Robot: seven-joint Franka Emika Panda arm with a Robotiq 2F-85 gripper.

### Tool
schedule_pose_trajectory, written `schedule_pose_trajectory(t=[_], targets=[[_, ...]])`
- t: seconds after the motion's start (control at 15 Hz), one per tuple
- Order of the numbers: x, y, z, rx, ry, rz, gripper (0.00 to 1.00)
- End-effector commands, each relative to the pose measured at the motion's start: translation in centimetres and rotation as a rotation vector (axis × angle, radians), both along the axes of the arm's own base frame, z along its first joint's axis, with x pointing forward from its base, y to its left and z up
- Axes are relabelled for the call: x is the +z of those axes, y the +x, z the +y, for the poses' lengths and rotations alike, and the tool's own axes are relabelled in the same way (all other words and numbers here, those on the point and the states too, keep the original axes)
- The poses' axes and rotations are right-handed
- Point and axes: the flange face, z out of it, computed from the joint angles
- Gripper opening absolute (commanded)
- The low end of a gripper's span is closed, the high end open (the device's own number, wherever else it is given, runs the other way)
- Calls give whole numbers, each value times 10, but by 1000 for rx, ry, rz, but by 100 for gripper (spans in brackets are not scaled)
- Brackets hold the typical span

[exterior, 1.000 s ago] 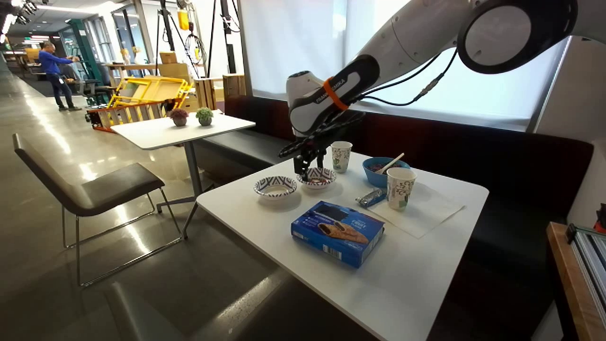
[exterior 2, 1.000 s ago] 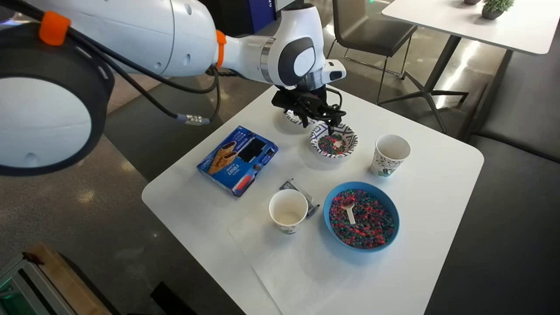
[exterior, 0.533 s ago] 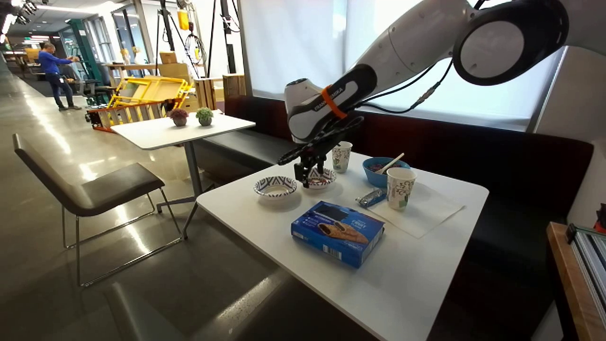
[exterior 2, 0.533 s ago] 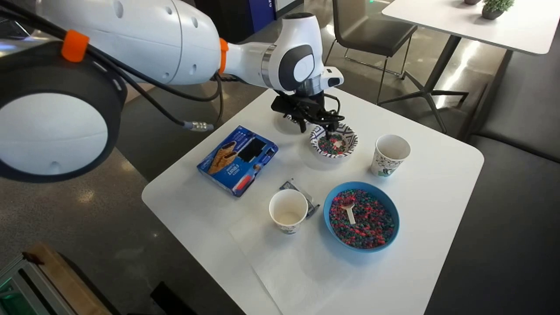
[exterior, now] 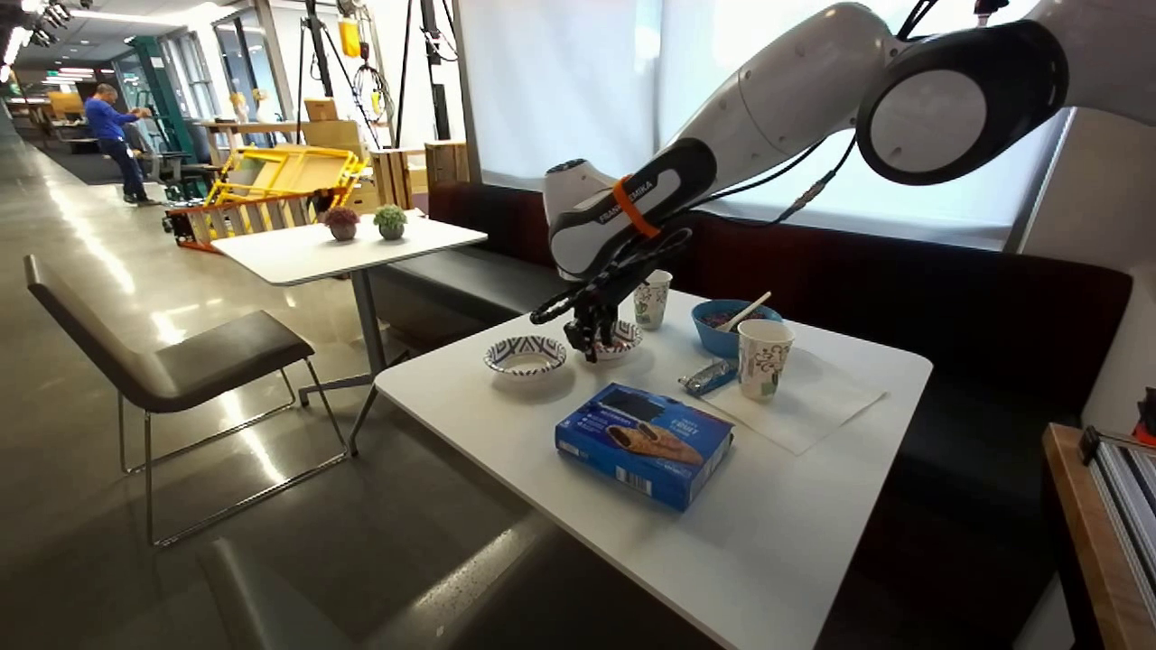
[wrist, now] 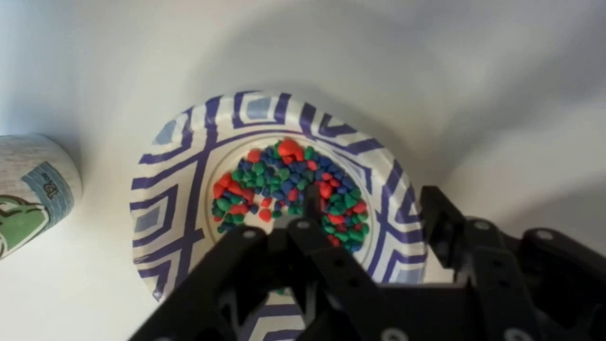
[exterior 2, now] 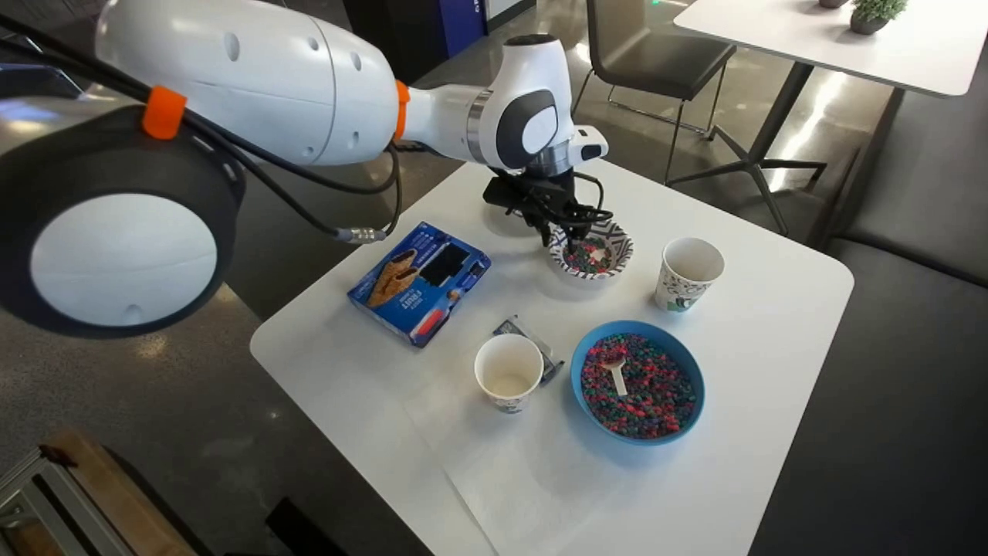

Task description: Pour the cereal in the blue bowl into the cup

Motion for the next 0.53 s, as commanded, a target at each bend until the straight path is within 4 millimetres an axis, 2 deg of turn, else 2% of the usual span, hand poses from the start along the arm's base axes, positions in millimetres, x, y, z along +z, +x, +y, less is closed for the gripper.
schedule_pose_trajectory(t=[0.0,0.13,0.27,0.33,0.4,0.47], targets=[[-9,4,-5,34,4,13,46],[-10,5,-6,49,5,10,42],[-11,5,-6,62,9,8,43],[-11,6,-6,70,14,6,49],[-12,7,-6,77,16,5,47],[-12,7,-5,82,16,-1,53]])
